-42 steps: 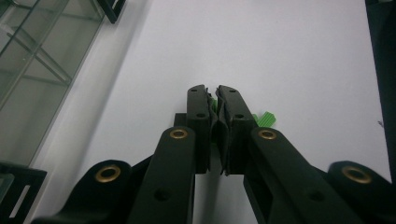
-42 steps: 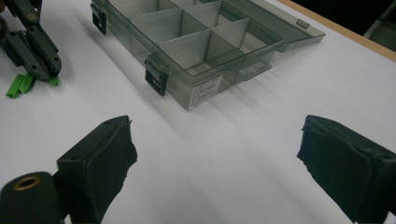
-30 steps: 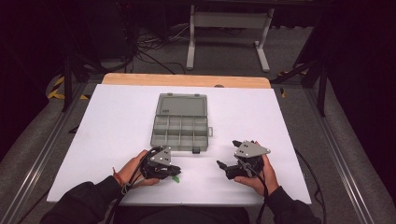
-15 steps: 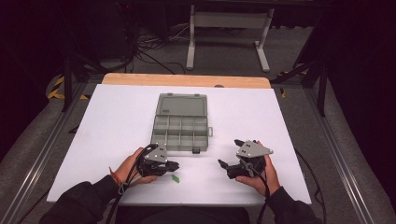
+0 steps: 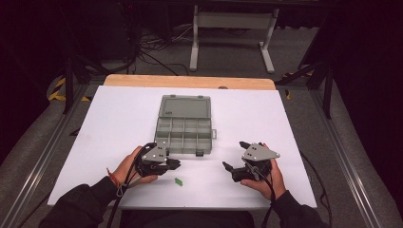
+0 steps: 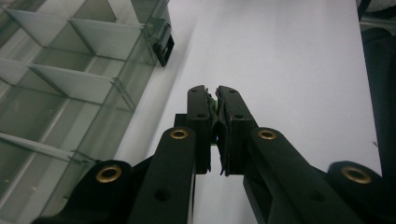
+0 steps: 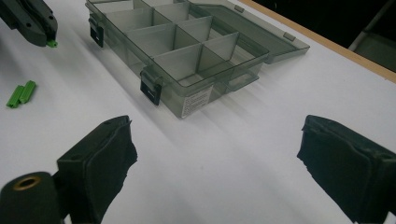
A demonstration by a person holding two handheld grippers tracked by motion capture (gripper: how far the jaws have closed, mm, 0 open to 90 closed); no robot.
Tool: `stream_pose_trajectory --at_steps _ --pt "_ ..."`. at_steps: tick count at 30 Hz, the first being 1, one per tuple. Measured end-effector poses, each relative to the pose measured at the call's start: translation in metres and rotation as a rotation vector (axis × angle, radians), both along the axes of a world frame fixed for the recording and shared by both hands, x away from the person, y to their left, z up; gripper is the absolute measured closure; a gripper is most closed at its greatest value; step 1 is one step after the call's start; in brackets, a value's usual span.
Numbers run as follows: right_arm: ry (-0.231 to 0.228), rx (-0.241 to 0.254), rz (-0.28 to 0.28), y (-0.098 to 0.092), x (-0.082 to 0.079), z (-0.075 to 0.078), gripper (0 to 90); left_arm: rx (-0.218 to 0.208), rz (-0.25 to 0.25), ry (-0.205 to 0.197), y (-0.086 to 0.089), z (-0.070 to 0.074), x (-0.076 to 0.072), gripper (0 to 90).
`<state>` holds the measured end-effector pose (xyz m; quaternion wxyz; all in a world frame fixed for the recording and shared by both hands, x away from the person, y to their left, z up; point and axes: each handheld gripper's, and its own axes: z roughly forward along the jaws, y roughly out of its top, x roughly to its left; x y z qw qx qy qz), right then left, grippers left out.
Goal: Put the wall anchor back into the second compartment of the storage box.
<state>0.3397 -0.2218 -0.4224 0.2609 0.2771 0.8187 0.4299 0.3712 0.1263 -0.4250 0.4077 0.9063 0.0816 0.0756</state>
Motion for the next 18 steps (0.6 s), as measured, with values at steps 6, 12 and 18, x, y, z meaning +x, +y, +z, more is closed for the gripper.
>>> stream_pose_trajectory --at_steps 6,12,18 --pt "-0.004 0.003 -0.002 0.000 -0.001 0.001 10.2 -0.014 0.016 -0.027 0.003 0.009 0.003 84.5" --pt "-0.010 0.009 -0.006 -0.002 -0.001 0.002 10.3 -0.034 0.042 -0.060 0.007 0.021 0.011 84.5" --pt "-0.006 0.009 -0.009 -0.002 -0.001 0.001 10.2 -0.059 0.065 -0.079 0.011 0.032 0.021 84.5"
